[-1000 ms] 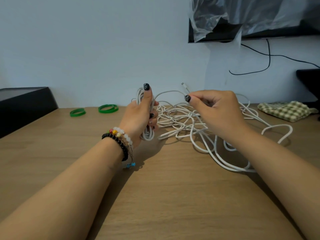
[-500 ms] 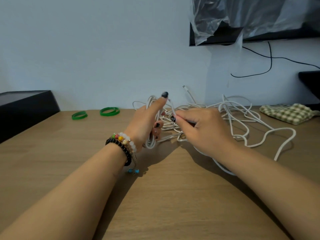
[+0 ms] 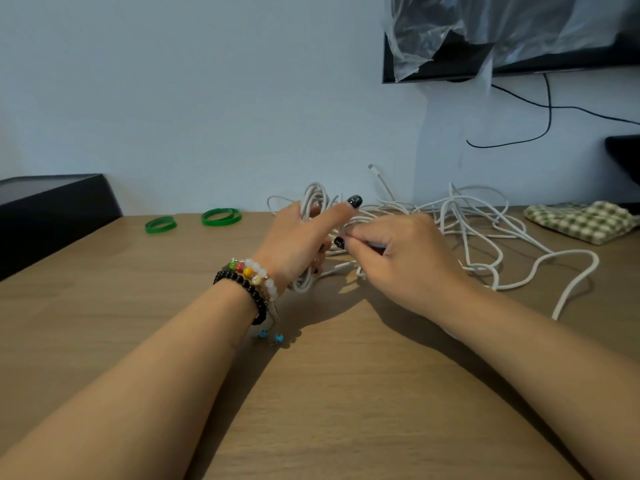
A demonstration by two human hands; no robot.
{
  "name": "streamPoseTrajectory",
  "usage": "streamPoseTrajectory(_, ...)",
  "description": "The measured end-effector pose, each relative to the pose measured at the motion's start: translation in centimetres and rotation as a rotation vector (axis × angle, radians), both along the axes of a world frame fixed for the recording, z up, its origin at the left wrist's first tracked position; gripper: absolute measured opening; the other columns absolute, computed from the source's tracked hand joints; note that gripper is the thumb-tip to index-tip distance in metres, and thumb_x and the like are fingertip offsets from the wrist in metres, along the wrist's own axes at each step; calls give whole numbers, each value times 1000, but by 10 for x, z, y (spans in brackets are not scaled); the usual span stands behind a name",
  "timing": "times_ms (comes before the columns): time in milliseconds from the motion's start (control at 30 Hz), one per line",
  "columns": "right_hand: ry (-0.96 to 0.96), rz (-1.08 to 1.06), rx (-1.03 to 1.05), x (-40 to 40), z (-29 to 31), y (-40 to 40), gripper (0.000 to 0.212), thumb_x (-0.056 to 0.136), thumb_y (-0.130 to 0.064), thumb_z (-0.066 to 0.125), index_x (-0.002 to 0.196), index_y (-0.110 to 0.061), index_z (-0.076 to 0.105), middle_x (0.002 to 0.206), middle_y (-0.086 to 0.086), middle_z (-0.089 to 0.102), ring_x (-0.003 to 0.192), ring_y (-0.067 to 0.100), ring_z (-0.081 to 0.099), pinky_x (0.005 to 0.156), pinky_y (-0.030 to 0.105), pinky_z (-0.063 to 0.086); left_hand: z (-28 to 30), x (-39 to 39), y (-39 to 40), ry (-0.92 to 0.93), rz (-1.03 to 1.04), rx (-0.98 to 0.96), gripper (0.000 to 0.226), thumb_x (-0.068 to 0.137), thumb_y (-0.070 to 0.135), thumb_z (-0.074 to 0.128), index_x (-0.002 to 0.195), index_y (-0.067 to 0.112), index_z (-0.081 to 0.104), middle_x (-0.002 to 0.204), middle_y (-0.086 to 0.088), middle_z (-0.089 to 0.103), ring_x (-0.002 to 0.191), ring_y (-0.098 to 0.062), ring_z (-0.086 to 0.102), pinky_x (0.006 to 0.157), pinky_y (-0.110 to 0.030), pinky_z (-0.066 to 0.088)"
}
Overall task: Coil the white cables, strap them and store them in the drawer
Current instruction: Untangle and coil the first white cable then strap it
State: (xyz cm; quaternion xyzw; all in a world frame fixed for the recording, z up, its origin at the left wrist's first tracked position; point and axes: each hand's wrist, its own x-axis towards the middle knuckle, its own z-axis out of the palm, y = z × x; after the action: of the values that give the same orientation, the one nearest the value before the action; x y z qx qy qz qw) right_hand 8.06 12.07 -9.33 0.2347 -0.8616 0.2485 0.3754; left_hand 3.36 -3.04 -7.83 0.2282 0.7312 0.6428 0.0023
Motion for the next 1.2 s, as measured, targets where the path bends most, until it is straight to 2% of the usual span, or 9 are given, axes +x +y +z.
streamPoseTrajectory(100, -27, 6, -13, 1, 1, -2, 25, 91, -24, 58, 70, -18, 71, 57, -10, 59, 54, 10, 54, 53, 28, 41, -1, 1, 2, 33, 24, -27, 30, 90, 38, 61, 79, 13, 48, 53, 1, 38, 41, -13, 34, 43, -25, 31)
streamPoseTrajectory(200, -67, 9, -61, 3, 2, -4, 19, 92, -26, 60, 87, -18, 77, 64, -12, 66, 61, 6, 59, 55, 28, 44, -1, 3, 4, 29, 49, -22, 32, 94, 39, 55, 73, 17, 45, 55, 0, 39, 43, -13, 35, 45, -25, 32)
streamPoseTrajectory(267, -99, 14, -82, 5, 2, -5, 17, 93, -26, 60, 91, -20, 76, 57, -21, 59, 60, 2, 56, 55, 20, 39, 0, 4, 4, 39, 72, -10, 34, 95, 43, 51, 76, 15, 48, 59, -4, 40, 47, -17, 37, 46, -27, 34)
streamPoseTrajectory(400, -177, 84, -71, 6, 2, -5, 32, 97, -21, 53, 68, -13, 65, 56, -3, 58, 55, 14, 51, 53, 23, 34, 5, 2, 3, -25, 124, 96, 36, 97, 44, 42, 89, 10, 52, 57, -2, 41, 48, -16, 36, 45, -24, 33)
streamPoseTrajectory(600, -215, 95, -155, 7, 3, -4, 38, 97, -17, 54, 59, -15, 56, 49, -8, 44, 51, 11, 42, 50, 20, 27, 9, -3, -2, -210, 156, 405, 40, 98, 47, 41, 85, 11, 51, 49, 6, 36, 38, -9, 32, 45, -21, 32)
streamPoseTrajectory(833, -240, 97, -105, 8, 1, -4, 32, 96, -19, 54, 73, -4, 70, 54, 2, 56, 58, 19, 49, 51, 26, 31, 3, -1, -1, -73, 145, 319, 41, 93, 52, 51, 80, 13, 50, 55, 4, 42, 43, -10, 39, 45, -23, 38)
streamPoseTrajectory(967, -214, 111, -46, 10, 2, -9, 37, 95, -22, 53, 59, -25, 57, 50, -9, 49, 51, 15, 46, 50, 27, 31, 4, 0, 1, 91, 251, 205, 42, 93, 49, 54, 68, 16, 45, 48, 6, 43, 38, -8, 39, 41, -19, 38)
streamPoseTrajectory(1067, -190, 138, -19, 12, 5, -15, 38, 94, -25, 49, 59, -38, 46, 51, -14, 44, 53, 11, 46, 52, 23, 28, 4, -2, 2, 205, 313, 121, 47, 98, 49, 43, 74, 10, 54, 57, 1, 56, 41, -5, 48, 43, -15, 41)
streamPoseTrajectory(1200, -185, 165, -8, 11, 2, -16, 34, 93, -30, 46, 67, -18, 64, 55, -5, 54, 53, 14, 48, 52, 33, 36, 1, -2, 3, 95, 217, 150, 50, 100, 48, 37, 77, 9, 58, 61, -1, 60, 49, -9, 54, 49, -16, 46)
